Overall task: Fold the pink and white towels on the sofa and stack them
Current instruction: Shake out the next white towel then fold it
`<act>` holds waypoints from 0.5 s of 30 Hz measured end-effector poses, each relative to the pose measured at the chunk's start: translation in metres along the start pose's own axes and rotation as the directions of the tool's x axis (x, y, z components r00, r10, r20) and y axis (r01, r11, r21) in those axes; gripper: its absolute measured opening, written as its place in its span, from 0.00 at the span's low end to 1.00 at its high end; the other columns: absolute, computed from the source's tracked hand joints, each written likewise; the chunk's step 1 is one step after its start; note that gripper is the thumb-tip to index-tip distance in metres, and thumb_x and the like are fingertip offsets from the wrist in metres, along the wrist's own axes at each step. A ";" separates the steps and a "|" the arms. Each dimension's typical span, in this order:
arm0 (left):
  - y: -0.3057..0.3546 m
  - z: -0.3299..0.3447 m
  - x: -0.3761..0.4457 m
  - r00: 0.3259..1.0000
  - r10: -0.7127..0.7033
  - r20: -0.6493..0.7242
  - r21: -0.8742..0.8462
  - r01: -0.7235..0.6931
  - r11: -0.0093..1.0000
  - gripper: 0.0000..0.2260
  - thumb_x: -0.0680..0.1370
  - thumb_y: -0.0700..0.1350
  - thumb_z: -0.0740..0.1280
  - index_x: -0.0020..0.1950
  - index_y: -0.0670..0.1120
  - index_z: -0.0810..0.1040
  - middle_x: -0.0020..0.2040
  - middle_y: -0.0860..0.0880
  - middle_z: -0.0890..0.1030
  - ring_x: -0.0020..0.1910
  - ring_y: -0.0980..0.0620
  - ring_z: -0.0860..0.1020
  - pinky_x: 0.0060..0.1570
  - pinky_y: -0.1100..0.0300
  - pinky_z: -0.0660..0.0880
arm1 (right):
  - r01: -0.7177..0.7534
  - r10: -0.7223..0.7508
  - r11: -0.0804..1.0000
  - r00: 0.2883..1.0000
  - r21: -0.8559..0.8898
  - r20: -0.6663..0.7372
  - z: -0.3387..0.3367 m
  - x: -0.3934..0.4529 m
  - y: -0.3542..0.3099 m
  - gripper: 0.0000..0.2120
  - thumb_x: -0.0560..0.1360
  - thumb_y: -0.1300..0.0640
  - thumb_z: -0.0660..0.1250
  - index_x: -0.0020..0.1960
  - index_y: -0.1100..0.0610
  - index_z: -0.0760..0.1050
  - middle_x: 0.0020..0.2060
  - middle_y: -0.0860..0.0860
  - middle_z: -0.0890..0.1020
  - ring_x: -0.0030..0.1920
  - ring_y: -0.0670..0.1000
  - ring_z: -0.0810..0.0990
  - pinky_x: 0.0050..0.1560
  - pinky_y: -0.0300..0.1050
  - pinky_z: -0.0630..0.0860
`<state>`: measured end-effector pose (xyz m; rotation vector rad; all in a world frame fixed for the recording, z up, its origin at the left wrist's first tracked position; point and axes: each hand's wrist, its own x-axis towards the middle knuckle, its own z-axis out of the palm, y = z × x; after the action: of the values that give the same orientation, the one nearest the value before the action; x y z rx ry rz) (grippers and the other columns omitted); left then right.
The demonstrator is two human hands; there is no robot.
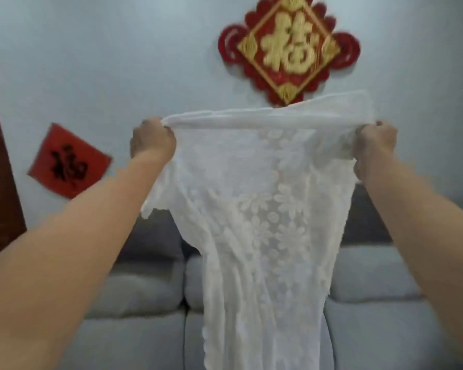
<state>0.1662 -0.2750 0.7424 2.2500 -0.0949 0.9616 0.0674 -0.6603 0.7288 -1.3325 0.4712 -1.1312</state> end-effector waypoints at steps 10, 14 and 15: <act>0.048 -0.070 0.000 0.647 0.083 0.758 -0.015 -0.110 0.994 0.24 0.74 0.54 0.76 0.61 0.39 0.78 0.56 0.40 0.83 0.56 0.40 0.82 0.60 0.46 0.78 | -0.112 0.130 0.916 0.991 0.385 -0.020 -0.034 0.009 -0.055 0.13 0.77 0.59 0.58 0.58 0.55 0.77 0.50 0.51 0.82 0.45 0.51 0.82 0.42 0.47 0.82; 0.063 -0.078 -0.030 0.235 0.052 0.971 -0.059 0.024 0.998 0.16 0.75 0.43 0.73 0.61 0.38 0.81 0.59 0.36 0.82 0.57 0.38 0.82 0.61 0.38 0.77 | 0.106 -0.105 0.869 0.994 0.483 -0.029 -0.048 0.004 -0.058 0.08 0.81 0.55 0.58 0.53 0.52 0.76 0.39 0.46 0.81 0.36 0.45 0.81 0.36 0.41 0.79; 0.063 -0.075 -0.035 0.228 0.072 0.971 -0.092 0.078 0.993 0.14 0.75 0.43 0.72 0.58 0.39 0.84 0.59 0.36 0.83 0.54 0.40 0.83 0.58 0.40 0.79 | 0.120 -0.126 0.862 0.992 0.493 -0.021 -0.049 0.006 -0.054 0.07 0.82 0.53 0.59 0.54 0.51 0.75 0.38 0.46 0.80 0.35 0.45 0.81 0.36 0.41 0.78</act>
<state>0.0756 -0.2837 0.7914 2.3523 -0.6914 -0.6680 0.0101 -0.6816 0.7677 -0.9239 0.0695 -1.2458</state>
